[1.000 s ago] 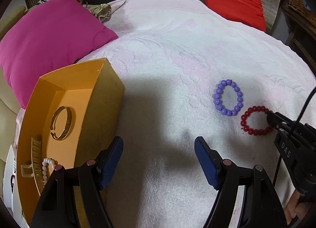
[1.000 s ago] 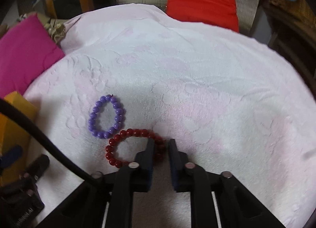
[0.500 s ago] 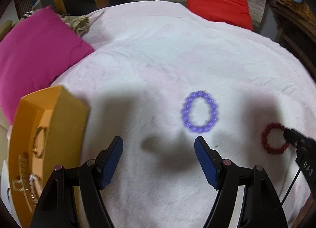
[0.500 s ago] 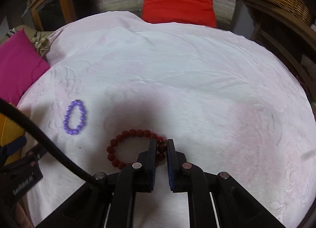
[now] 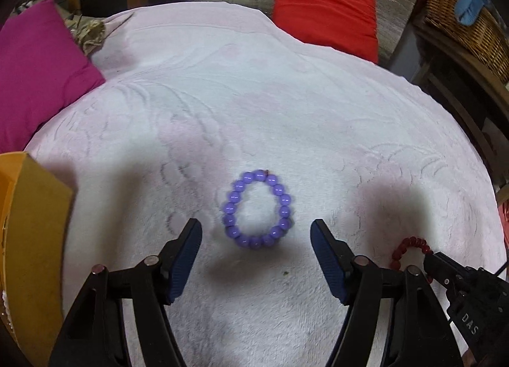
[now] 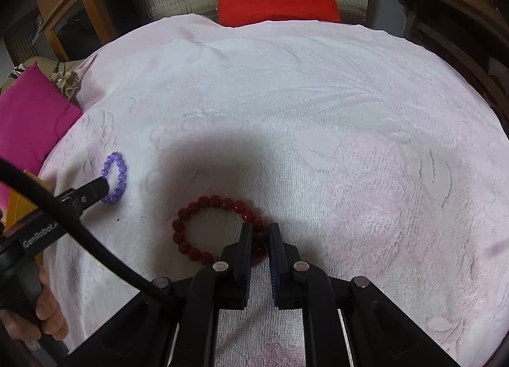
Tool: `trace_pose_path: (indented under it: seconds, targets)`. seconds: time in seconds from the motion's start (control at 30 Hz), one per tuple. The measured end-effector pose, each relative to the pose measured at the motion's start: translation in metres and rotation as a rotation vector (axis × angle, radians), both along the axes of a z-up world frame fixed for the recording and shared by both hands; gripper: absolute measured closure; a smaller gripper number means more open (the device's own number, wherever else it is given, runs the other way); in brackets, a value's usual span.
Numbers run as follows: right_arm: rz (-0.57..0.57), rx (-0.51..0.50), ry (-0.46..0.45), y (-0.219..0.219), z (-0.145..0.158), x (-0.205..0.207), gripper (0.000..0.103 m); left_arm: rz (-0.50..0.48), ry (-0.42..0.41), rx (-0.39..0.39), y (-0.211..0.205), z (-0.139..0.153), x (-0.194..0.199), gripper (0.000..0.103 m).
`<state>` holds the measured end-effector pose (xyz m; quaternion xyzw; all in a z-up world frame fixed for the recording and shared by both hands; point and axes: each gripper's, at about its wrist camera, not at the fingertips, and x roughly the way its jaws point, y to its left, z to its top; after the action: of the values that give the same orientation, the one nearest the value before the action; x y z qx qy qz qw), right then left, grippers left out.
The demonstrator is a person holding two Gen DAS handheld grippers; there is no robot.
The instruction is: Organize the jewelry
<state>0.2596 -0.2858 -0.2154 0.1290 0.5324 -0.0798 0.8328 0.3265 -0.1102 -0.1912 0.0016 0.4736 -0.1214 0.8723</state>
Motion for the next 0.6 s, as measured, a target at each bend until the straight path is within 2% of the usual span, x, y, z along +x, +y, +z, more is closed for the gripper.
trace_pose_path:
  seconds: [0.07, 0.13, 0.27, 0.37, 0.4, 0.43, 0.53, 0.6]
  targets:
    - [0.002, -0.003, -0.001, 0.000, 0.000, 0.000, 0.092, -0.004, 0.004, -0.013, -0.003, -0.004, 0.005, 0.035]
    - [-0.001, 0.001, -0.002, 0.000, 0.001, -0.003, 0.092, -0.007, 0.018, -0.017, -0.005, -0.010, 0.010, 0.046]
    - [-0.002, 0.008, -0.003, -0.001, 0.001, -0.004, 0.092, -0.016, -0.001, 0.011, -0.012, -0.016, 0.016, 0.049]
    - [-0.002, 0.008, -0.003, -0.002, 0.001, -0.005, 0.092, -0.021, -0.011, 0.019, -0.014, -0.018, 0.019, 0.060]
    - [-0.002, 0.007, -0.003, -0.002, 0.001, -0.005, 0.092, -0.024, -0.009, 0.019, -0.014, -0.018, 0.020, 0.069]
    - [0.000, 0.006, -0.004, -0.002, 0.001, -0.005, 0.092, -0.031, 0.003, 0.008, -0.014, -0.018, 0.020, 0.083]
    - [0.003, 0.007, -0.004, -0.002, 0.001, -0.003, 0.092, -0.052, 0.041, 0.001, -0.016, -0.019, 0.020, 0.092]
    - [0.003, 0.013, -0.005, -0.004, 0.000, -0.003, 0.092, -0.065, 0.066, -0.001, -0.013, -0.019, 0.016, 0.093]
